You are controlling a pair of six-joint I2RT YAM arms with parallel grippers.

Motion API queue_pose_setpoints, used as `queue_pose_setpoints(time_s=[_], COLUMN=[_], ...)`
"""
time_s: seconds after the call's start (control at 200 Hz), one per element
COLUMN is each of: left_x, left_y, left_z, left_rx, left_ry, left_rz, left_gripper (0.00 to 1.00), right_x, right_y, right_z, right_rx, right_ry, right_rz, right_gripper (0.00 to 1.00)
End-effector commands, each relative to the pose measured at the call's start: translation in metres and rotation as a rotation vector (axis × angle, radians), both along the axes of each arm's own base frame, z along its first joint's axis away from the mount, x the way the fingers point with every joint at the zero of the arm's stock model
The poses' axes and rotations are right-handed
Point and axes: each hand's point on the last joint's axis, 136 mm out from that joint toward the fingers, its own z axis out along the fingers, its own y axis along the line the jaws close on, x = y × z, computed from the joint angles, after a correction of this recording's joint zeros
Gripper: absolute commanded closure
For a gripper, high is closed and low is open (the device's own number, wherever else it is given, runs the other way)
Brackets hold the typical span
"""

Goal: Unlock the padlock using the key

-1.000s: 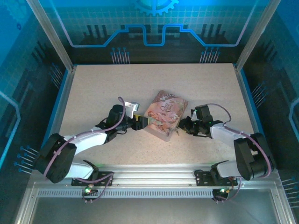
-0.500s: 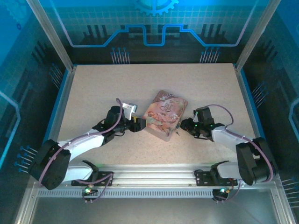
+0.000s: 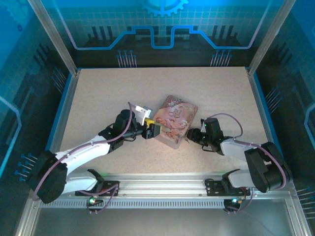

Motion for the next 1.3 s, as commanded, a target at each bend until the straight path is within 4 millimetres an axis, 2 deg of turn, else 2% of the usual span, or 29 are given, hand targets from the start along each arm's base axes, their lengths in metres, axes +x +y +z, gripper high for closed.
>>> queue_pose_setpoints(time_s=[0.0,0.14,0.28,0.4,0.475,0.63,0.82,0.935,1.075,1.295], left_x=[0.006,0.013,0.015,0.016,0.017,0.019,0.019,0.019,0.018,0.019], left_y=[-0.011,-0.019,-0.019,-0.019,-0.019,-0.019,-0.014,-0.012,-0.008,-0.004], left_z=[0.005,0.003,-0.004,-0.009,-0.012,-0.015,-0.018,-0.019,-0.018,-0.014], left_rx=[0.015,0.018,0.035,0.051,0.058,0.069,0.088,0.087,0.089,0.083], left_ry=[-0.022,-0.009,0.004,0.013,0.020,0.027,0.029,0.033,0.029,0.017], left_rz=[-0.027,-0.034,-0.031,-0.030,-0.029,-0.025,-0.011,-0.007,0.004,0.016], left_gripper=[0.37,0.37,0.37,0.37,0.36,0.36,0.36,0.36,0.36,0.36], right_x=[0.009,0.021,0.025,0.023,0.021,0.014,0.011,0.012,0.010,0.010], right_y=[0.008,0.018,0.030,0.040,0.040,0.029,0.029,0.031,0.034,0.037], right_z=[-0.005,-0.011,-0.017,-0.021,-0.031,-0.054,-0.062,-0.056,-0.038,-0.005], right_rx=[-0.028,0.006,0.026,-0.042,-0.127,-0.257,-0.278,-0.257,-0.207,-0.137], right_ry=[-0.049,-0.057,-0.066,-0.069,-0.027,0.089,0.115,0.092,0.031,-0.055], right_rz=[0.038,0.041,0.081,0.136,0.136,0.087,0.082,0.078,0.084,0.084], right_gripper=[0.58,0.57,0.52,0.50,0.51,0.63,0.82,0.91,1.00,1.00])
